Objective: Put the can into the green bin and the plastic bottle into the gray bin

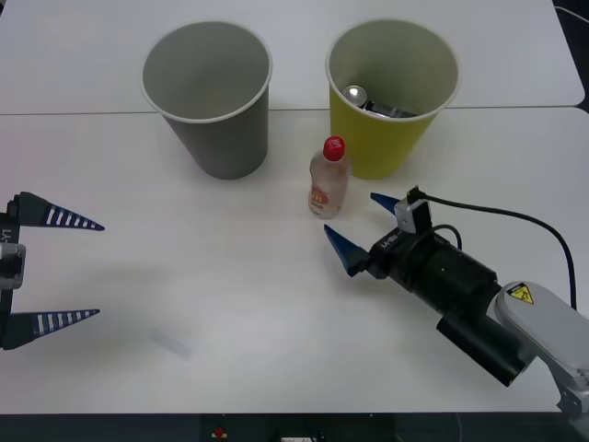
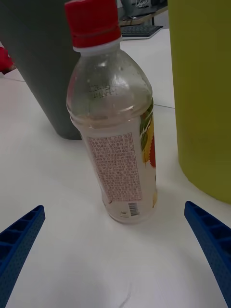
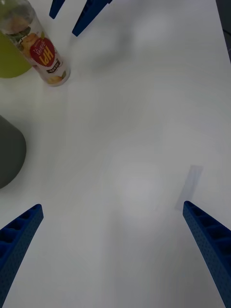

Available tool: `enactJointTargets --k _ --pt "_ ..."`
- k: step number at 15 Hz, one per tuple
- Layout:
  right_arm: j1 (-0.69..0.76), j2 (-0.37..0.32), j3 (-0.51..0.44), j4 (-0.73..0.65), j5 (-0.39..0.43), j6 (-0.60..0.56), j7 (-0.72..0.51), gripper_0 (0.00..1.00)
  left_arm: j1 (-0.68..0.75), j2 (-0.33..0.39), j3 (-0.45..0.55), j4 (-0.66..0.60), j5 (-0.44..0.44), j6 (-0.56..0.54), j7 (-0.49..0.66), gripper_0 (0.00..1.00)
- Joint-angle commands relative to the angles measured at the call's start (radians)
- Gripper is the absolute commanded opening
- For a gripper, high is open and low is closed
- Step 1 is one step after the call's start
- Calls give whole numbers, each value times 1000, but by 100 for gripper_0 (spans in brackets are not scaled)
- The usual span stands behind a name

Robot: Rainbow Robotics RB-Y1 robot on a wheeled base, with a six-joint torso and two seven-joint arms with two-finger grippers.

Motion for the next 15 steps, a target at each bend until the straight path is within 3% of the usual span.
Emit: enactJointTargets --k 1,6,15 --pt "-41 33 18 30 9 9 1 100 0 0 0 0 0 0 0 100" --pt "-96 59 52 68 21 36 1 100 0 0 0 0 0 0 0 100" --pt "-235 169 74 239 51 71 10 100 0 0 0 0 0 0 0 100"
